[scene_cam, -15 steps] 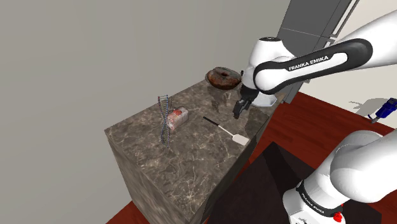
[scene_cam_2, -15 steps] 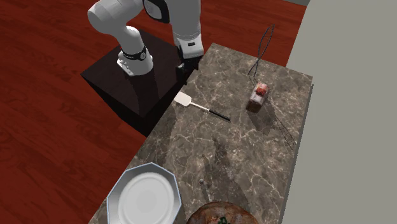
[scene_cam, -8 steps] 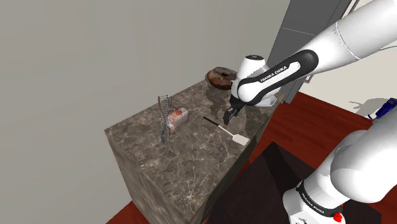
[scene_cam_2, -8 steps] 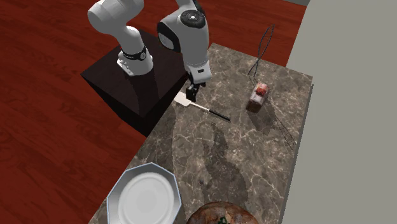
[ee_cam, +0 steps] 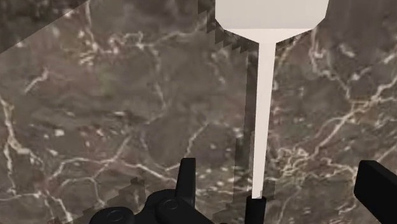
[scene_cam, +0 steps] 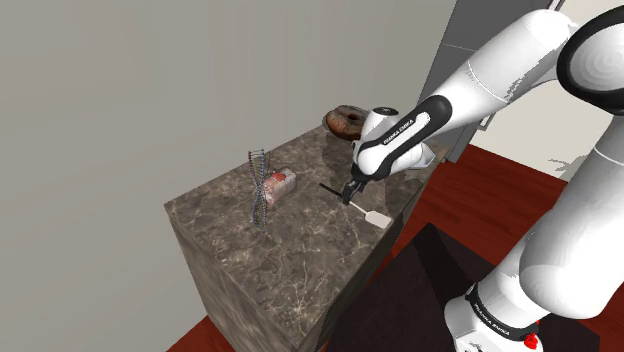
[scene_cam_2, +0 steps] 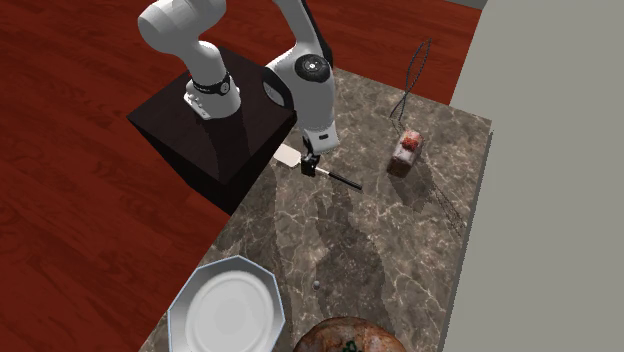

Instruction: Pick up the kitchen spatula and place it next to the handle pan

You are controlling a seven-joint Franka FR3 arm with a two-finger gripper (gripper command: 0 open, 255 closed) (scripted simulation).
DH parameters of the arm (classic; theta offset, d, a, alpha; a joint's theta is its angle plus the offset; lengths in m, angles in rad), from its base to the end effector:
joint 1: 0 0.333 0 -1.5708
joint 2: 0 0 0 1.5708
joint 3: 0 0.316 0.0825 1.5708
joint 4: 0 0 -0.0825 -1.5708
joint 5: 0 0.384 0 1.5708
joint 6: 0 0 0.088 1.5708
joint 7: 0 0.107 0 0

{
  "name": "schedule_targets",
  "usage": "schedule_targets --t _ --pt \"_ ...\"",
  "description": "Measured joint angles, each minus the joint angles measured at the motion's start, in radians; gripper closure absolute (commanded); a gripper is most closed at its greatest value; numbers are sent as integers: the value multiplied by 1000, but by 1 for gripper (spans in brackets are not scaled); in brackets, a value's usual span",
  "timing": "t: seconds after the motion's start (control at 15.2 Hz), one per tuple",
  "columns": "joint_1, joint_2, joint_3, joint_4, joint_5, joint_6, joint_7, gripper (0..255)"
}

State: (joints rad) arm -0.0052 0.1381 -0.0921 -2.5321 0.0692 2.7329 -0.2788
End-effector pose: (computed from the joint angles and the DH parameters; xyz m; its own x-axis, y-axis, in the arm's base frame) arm 0.4651 -0.0490 0.2290 0.9906 0.1196 0.0658 0.1199 -0.9928 -0.0007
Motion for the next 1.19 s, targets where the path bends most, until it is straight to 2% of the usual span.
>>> schedule_targets --t 0.2,0.59,0.66,1.19 --pt "-4 43 5 6 14 36 -13 0" --pt "-7 55 6 7 19 48 -19 0" --pt "-7 55 6 7 19 48 -19 255" --pt "-7 55 6 7 19 48 -19 255"
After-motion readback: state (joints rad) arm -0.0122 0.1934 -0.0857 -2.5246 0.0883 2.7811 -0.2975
